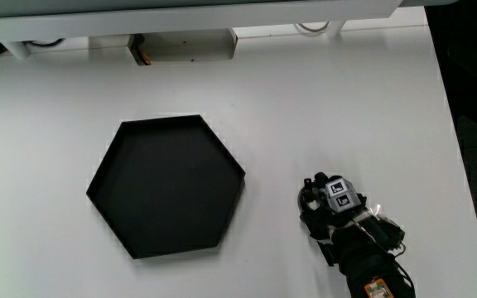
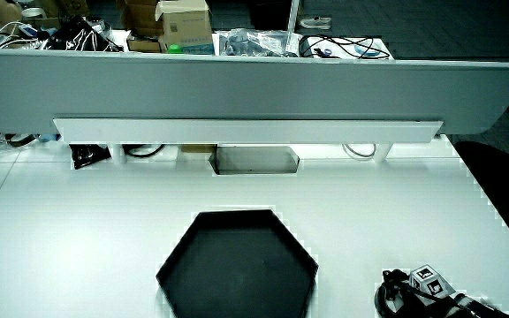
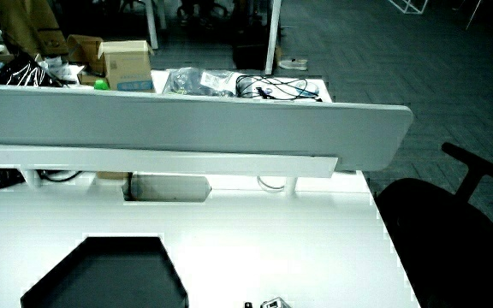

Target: Pick black tape from desk

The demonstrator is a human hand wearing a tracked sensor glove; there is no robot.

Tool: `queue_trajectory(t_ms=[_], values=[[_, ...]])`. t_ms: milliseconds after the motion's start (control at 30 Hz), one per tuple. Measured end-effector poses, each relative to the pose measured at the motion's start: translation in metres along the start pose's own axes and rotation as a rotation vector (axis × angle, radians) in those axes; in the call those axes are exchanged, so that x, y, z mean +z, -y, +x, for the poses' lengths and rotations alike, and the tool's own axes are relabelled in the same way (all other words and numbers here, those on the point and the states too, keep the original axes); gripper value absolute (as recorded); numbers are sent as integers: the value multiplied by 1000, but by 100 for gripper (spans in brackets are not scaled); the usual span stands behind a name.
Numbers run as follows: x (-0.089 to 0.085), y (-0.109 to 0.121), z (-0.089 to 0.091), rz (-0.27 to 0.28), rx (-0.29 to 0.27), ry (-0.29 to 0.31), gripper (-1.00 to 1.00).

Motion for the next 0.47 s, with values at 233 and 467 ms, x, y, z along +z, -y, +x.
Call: queue_trajectory(t_ms=[233, 467], values=[[39, 15, -1, 188, 28, -65, 100], [83, 28, -18, 308, 43, -45, 100]])
